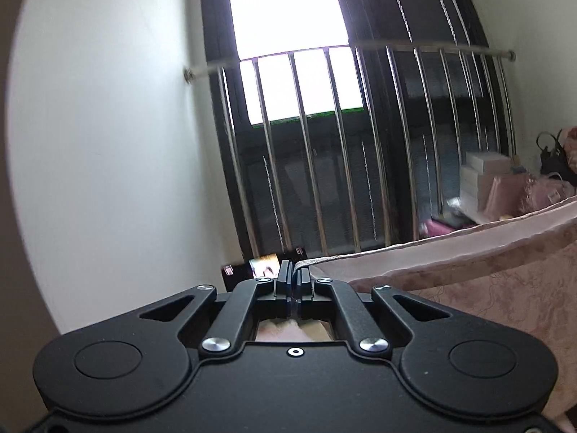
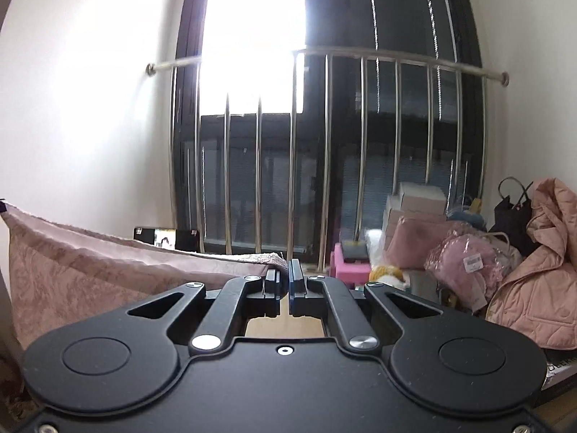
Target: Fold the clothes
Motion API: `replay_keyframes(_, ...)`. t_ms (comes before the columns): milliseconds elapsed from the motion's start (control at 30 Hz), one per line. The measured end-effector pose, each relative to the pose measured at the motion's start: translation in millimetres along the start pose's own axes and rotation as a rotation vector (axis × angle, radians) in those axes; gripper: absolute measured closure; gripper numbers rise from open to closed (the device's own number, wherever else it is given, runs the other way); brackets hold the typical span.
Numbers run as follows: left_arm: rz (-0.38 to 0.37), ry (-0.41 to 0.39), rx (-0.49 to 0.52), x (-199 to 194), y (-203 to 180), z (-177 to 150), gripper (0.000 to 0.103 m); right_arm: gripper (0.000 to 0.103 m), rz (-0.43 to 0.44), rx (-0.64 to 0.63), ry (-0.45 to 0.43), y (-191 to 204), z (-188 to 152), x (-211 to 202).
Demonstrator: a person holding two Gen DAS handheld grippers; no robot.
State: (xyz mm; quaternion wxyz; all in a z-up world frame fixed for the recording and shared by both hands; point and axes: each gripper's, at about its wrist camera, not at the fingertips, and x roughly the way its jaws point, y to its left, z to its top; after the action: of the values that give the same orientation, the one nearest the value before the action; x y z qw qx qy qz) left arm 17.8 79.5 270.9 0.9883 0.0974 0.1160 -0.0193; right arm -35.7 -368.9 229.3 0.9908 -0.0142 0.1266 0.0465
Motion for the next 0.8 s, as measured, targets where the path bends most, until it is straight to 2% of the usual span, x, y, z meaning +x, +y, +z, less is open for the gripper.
replay_keyframes(100, -0.028, 0.114, -0.017, 50, -1, -1, 0.100, 0.100, -0.014, -0.007, 0.104, -3, 4, 43)
replay_keyframes(167, -0.035, 0.200, -0.023, 98, -4, -11, 0.100, 0.100, -0.018, 0.007, 0.178, -12, 0, 85)
replay_keyframes(233, -0.039, 0.301, -0.026, 157, -10, -27, 0.100, 0.100, -0.024, 0.032, 0.270, -22, -13, 141)
replay_keyframes(300, -0.052, 0.437, -0.051, 227, -16, -52, 0.100, 0.100, -0.034, 0.053, 0.369, -35, -29, 201)
replay_keyframes(433, -0.030, 0.633, -0.084, 347, -27, -108, 0.100, 0.100, -0.079, 0.089, 0.574, -59, -82, 329)
replay_keyframes(600, 0.003, 0.744, -0.121, 451, -42, -151, 0.100, 0.100, -0.119, 0.114, 0.709, -59, -136, 447)
replay_keyframes(733, 0.006, 0.828, -0.159, 507, -35, -161, 0.100, 0.100, -0.126, 0.117, 0.764, -62, -154, 501)
replay_keyframes(800, -0.001, 0.857, -0.177, 521, -27, -166, 0.100, 0.100, -0.132, 0.115, 0.780, -67, -159, 518)
